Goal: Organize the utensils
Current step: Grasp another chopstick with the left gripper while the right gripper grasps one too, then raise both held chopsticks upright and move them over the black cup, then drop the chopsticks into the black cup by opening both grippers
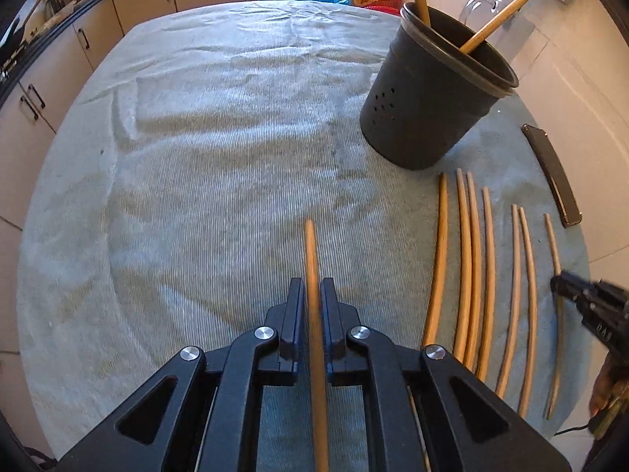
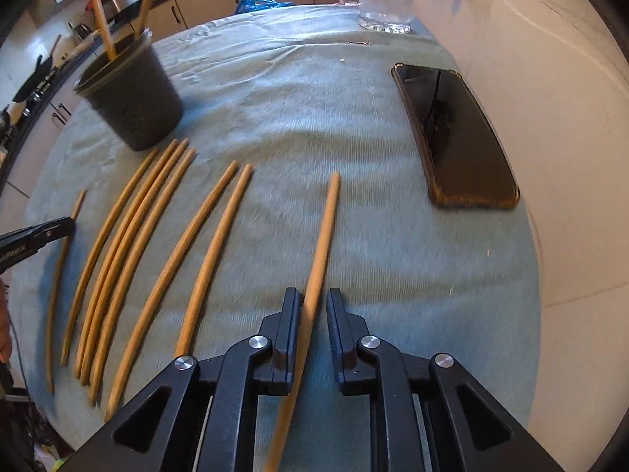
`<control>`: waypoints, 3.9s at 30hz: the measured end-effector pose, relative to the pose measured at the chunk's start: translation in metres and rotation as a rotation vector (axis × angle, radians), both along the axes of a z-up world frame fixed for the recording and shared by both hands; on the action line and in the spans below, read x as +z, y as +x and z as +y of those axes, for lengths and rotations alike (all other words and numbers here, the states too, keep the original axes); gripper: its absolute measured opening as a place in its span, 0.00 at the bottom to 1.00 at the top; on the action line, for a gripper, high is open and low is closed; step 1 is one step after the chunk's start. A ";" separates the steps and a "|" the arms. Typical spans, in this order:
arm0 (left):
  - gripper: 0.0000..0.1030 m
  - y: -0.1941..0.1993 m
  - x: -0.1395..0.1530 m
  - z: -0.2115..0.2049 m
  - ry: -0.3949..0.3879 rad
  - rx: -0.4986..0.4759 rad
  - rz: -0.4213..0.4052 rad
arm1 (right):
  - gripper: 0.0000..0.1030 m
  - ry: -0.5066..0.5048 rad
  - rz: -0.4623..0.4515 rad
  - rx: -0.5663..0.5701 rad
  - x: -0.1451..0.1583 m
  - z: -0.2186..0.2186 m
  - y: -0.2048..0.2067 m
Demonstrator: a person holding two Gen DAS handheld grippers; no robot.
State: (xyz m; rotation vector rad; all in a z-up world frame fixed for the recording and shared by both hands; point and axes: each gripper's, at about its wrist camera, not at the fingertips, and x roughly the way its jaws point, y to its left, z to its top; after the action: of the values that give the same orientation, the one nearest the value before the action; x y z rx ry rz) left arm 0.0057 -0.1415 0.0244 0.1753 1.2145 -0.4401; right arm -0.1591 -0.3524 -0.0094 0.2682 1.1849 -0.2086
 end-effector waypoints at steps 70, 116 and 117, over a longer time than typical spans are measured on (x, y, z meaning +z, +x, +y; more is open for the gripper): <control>0.05 -0.127 0.248 0.060 -0.335 -0.046 -0.665 | 0.07 -0.099 -0.735 0.058 0.231 0.062 -0.077; 0.36 0.014 0.225 0.012 -0.342 0.107 -0.573 | 0.44 0.108 -0.742 -0.101 0.196 0.016 0.090; 0.39 0.006 0.228 0.018 -0.343 0.108 -0.584 | 0.45 0.105 -0.744 -0.102 0.199 0.018 0.085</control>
State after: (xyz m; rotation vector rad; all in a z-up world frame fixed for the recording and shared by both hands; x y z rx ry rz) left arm 0.0121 -0.1237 0.2525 -0.0579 0.5614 -0.4550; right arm -0.0743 -0.3348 0.1897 0.4515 0.4450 -0.1161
